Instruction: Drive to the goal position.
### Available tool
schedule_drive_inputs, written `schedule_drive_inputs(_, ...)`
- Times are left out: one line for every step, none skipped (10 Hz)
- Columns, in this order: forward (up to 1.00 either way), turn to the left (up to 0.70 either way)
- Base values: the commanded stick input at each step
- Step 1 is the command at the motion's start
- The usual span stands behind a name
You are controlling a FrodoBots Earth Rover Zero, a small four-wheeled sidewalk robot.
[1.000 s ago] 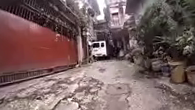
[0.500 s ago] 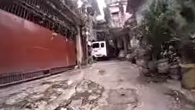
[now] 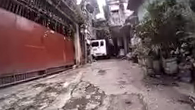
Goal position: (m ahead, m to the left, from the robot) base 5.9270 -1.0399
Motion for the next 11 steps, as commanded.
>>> schedule_drive_inputs(0.5, 0.0)
schedule_drive_inputs(0.5, 0.0)
schedule_drive_inputs(0.5, 0.0)
schedule_drive_inputs(0.5, 0.0)
schedule_drive_inputs(0.5, 0.0)
schedule_drive_inputs(0.5, 0.0)
schedule_drive_inputs(0.5, 0.0)
schedule_drive_inputs(0.5, 0.0)
schedule_drive_inputs(0.5, 0.0)
schedule_drive_inputs(0.5, 0.0)
schedule_drive_inputs(0.5, 0.0)
